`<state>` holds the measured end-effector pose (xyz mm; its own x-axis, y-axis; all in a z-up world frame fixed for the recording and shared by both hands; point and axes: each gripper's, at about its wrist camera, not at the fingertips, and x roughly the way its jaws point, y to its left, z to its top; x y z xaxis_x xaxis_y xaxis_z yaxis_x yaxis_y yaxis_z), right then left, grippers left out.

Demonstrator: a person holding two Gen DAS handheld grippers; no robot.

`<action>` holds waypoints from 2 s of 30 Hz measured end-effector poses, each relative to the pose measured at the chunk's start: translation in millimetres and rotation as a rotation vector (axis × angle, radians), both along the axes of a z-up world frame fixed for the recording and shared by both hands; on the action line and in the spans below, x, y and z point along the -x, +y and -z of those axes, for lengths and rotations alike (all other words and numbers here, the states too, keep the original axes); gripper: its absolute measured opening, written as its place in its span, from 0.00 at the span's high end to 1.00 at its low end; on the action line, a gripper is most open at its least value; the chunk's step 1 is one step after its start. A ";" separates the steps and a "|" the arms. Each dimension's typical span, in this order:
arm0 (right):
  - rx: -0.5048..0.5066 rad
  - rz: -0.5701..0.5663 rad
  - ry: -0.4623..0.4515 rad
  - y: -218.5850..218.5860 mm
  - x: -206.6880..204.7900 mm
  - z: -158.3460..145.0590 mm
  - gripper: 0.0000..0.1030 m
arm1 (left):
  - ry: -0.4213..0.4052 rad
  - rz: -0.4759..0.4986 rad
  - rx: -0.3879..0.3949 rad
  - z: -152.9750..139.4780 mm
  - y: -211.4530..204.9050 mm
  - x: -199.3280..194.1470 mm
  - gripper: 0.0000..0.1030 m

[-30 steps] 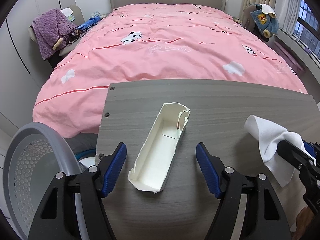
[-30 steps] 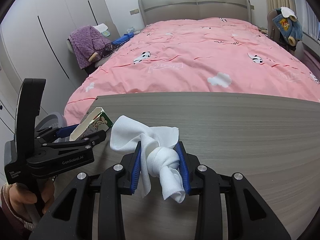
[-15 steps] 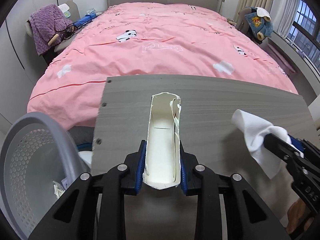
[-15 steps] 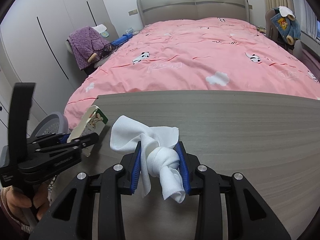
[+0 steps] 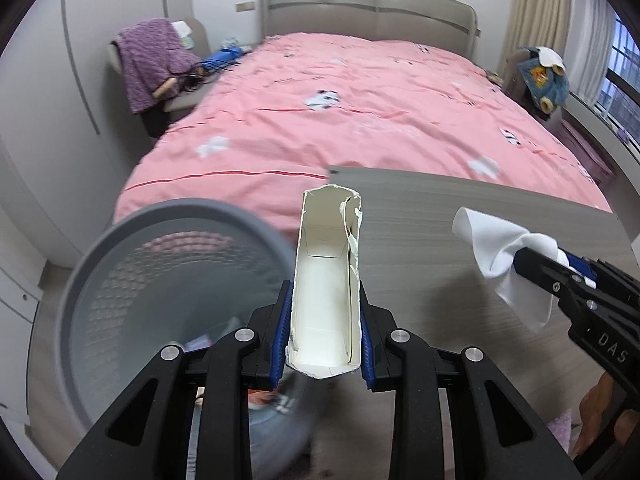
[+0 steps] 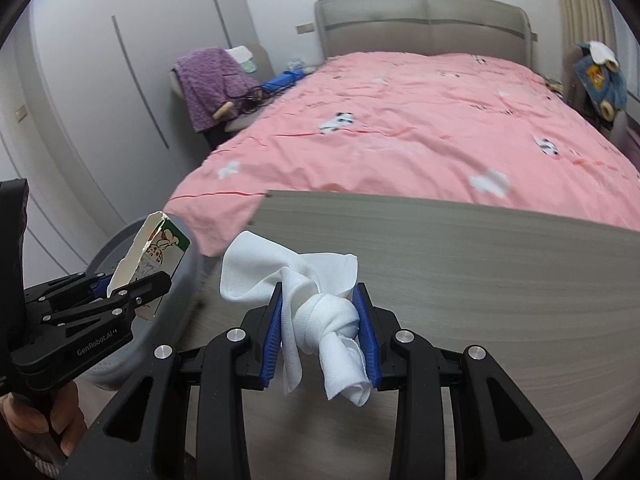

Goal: Collect trash

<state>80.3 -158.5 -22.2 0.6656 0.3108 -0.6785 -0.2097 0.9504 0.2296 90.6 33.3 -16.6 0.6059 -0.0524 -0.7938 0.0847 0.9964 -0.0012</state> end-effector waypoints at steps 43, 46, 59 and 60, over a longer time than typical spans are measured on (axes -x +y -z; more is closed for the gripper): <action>0.065 -0.304 0.008 181.3 -15.2 0.9 0.53 | -0.003 -0.331 -0.028 6.7 162.3 30.4 0.46; 0.067 -0.300 0.003 179.9 -13.2 -0.1 0.50 | -0.009 -0.333 -0.037 4.9 160.0 32.3 0.43; 0.061 -0.272 -0.010 167.7 -6.5 -1.7 0.37 | -0.026 -0.356 -0.059 -3.6 156.4 44.0 0.31; 0.058 -0.268 -0.010 166.0 -5.6 -1.8 0.36 | -0.026 -0.358 -0.061 -4.1 155.9 44.8 0.29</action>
